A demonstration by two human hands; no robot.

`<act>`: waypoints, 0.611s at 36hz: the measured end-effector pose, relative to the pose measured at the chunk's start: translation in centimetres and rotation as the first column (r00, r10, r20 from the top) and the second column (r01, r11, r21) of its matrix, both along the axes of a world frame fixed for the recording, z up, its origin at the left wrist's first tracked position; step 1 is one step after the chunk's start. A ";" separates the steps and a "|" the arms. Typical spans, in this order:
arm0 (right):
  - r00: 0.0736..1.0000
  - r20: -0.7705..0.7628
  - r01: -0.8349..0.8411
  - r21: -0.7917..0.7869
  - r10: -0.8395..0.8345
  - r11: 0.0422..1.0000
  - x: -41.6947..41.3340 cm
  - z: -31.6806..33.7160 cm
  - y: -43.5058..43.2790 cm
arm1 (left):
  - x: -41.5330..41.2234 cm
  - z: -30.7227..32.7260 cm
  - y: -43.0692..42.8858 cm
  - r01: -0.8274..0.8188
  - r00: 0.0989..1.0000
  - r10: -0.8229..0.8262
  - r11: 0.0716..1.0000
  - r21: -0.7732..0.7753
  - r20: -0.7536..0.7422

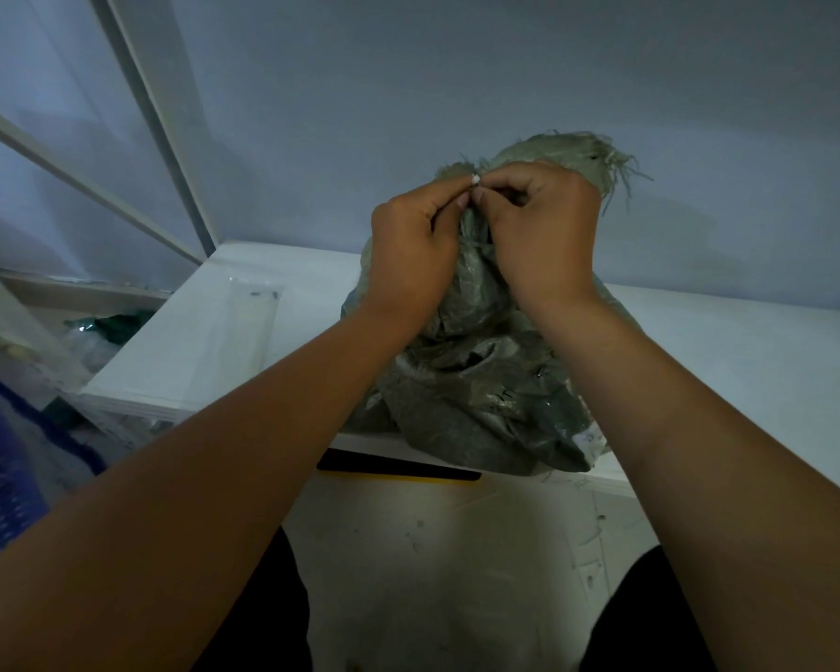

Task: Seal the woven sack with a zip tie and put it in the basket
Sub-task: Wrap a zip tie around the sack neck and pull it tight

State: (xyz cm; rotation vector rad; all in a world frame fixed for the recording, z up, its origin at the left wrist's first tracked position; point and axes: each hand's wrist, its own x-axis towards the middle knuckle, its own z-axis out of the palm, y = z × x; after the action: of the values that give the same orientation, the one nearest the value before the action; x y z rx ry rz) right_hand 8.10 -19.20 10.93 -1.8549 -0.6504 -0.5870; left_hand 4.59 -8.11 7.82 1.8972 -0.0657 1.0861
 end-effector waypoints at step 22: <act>0.995 -0.094 0.017 0.014 -0.016 1.000 0.5 -0.3 -0.4 | -0.4 0.5 -0.2 0.015 1.000 -0.013 0.989 0.150 -0.014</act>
State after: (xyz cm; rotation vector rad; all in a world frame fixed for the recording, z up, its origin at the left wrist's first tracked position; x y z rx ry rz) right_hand 8.59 -19.57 10.63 -1.8642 -0.5681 -0.5110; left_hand 4.18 -8.32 8.34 2.0350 -0.1572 1.0857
